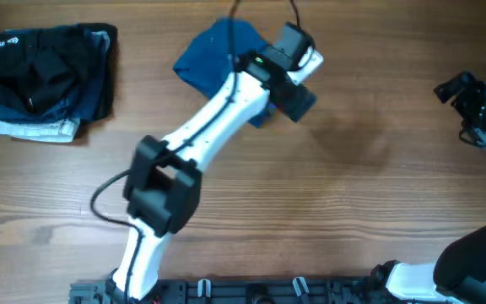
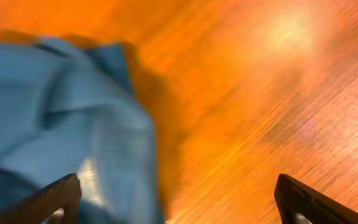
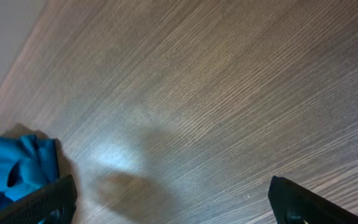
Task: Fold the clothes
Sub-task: 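Drag the bundle toward the upper left and release it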
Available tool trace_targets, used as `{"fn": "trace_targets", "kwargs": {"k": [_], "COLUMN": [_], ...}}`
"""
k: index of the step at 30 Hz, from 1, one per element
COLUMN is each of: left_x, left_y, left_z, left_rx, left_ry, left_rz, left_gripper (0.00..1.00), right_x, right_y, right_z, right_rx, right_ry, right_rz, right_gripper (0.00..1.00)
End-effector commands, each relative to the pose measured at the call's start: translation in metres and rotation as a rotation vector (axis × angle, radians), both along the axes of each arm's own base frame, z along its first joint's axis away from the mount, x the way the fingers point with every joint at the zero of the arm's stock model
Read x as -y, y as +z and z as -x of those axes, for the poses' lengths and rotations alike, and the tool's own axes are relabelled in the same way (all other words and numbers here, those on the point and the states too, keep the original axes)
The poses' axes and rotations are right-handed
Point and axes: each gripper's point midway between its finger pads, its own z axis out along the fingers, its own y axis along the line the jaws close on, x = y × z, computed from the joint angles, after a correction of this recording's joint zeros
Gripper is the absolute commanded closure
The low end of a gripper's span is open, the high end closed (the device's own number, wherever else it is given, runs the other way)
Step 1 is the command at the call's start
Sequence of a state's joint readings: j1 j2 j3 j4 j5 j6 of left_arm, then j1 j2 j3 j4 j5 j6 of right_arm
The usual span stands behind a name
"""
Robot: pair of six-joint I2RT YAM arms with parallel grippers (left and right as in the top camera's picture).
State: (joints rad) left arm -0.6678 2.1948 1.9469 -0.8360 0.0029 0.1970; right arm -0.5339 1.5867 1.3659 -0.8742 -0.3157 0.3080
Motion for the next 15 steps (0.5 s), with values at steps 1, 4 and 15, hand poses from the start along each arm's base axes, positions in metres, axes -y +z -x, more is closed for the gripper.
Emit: {"fn": "trace_targets", "kwargs": {"k": [1,4,15], "left_x": [0.008,-0.003,-0.037], "left_y": [-0.039,-0.062,-0.071], "left_z": [0.004,-0.002,-0.038], "left_rx": [0.018,0.058,0.117], "left_ry": [0.05,0.149,0.276], "left_rz": [-0.111,-0.207,-0.239], "left_gripper": [0.01,0.02,0.03], "right_x": [-0.003,-0.003,-0.003], "right_y": [0.006,0.007,0.007], "right_z": [-0.006,-0.007,-0.008], "right_rx": [0.037,0.043,0.046], "right_ry": [0.024,0.025,0.026], "right_rz": [-0.018,-0.016,-0.014], "right_gripper": [0.0,0.0,0.0]}}
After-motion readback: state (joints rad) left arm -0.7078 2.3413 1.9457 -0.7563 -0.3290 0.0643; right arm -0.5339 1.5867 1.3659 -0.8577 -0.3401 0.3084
